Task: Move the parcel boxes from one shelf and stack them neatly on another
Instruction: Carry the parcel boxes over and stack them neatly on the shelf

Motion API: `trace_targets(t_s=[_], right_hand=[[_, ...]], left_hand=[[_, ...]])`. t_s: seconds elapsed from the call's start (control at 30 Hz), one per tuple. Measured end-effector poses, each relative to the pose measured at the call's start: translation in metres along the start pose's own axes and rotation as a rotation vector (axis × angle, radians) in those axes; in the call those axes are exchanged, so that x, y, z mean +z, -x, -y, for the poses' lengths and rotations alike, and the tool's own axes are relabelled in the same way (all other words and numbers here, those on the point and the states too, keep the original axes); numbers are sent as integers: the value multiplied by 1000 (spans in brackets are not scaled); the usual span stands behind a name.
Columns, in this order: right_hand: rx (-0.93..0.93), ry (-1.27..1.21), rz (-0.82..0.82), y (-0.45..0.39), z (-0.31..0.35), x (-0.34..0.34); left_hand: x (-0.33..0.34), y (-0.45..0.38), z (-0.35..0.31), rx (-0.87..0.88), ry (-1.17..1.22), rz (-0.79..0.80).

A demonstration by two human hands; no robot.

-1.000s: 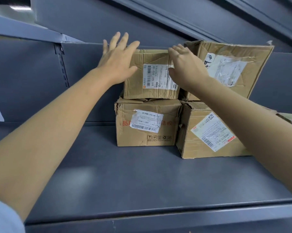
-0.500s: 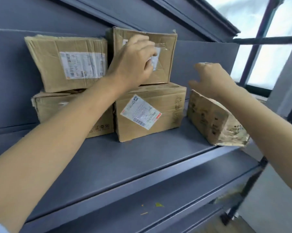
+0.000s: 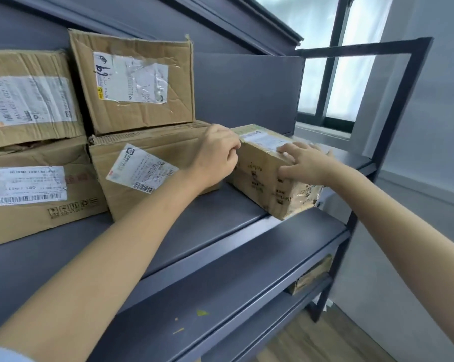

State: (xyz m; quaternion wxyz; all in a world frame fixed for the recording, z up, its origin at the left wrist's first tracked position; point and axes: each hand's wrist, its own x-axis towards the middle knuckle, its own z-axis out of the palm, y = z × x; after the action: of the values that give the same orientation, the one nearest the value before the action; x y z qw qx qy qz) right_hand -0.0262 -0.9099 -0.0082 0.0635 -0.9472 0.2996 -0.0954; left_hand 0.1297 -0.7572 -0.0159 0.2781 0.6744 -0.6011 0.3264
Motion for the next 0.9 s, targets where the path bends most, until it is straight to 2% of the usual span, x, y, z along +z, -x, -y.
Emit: trace_targets(t_s=[0.07, 0.13, 0.2, 0.27, 0.33, 0.4, 0.5, 0.57, 0.73, 0.9], right_hand=[[-39, -50, 14, 9, -13, -1], [-71, -101, 25, 15, -25, -5], [-82, -149, 32, 20, -34, -7], [-86, -200, 32, 24, -43, -6], [-61, -277, -4, 26, -48, -3], [48, -372, -88, 23, -51, 4], [215, -700, -143, 16, -58, 15], [239, -855, -135, 12, -62, 19], [235, -889, -145, 7, -62, 22], [254, -824, -155, 3, -56, 16]], left_hand=[[8, -6, -4, -73, 33, -42], [15, -20, -10, -262, 89, -27], [22, -36, -13, -494, 122, 42], [28, -47, -15, -618, 116, 122], [35, -54, -17, -590, 68, 206], [41, -55, -21, -536, 8, 285], [48, -50, -20, -467, -118, 384], [50, -43, -16, -428, -162, 418], [49, -33, 9, -317, -110, 446], [52, -35, 19, -294, -79, 442]])
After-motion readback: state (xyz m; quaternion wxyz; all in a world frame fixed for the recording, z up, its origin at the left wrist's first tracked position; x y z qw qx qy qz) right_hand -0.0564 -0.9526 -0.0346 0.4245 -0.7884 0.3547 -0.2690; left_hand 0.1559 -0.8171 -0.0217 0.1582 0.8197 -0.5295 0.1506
